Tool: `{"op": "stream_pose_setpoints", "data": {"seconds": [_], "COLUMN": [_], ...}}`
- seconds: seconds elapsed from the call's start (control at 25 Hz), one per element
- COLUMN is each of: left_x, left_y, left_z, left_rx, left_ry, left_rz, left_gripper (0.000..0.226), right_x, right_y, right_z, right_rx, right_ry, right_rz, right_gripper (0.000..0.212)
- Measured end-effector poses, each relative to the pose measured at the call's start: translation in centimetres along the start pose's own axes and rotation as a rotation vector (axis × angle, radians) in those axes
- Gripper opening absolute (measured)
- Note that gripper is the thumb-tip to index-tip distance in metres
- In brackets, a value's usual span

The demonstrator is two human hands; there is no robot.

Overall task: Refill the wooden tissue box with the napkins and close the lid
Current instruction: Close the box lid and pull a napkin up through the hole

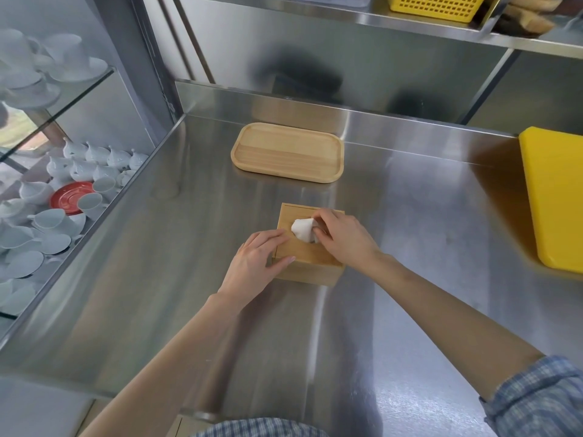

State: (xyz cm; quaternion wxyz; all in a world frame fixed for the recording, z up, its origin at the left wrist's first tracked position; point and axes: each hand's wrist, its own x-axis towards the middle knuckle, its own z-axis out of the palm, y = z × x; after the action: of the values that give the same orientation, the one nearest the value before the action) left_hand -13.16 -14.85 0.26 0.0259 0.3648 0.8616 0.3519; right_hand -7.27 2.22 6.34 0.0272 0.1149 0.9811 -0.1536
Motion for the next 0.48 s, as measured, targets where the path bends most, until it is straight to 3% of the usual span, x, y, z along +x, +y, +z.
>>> {"op": "stream_pose_setpoints", "data": {"seconds": [0.2, 0.48], "left_x": [0.1, 0.5], "left_y": [0.3, 0.7], "left_z": [-0.3, -1.0], "left_rx": [0.013, -0.017], "left_ry": [-0.045, -0.094], "left_rz": [-0.014, -0.07], "left_gripper": [0.041, 0.053], "right_x": [-0.3, -2.1], "right_y": [0.6, 2.2], "right_z": [0.7, 1.3], "right_rx": [0.087, 0.312], "right_ry": [0.025, 0.234], "right_rz": [0.017, 0.154], "right_gripper": [0.034, 0.044]}}
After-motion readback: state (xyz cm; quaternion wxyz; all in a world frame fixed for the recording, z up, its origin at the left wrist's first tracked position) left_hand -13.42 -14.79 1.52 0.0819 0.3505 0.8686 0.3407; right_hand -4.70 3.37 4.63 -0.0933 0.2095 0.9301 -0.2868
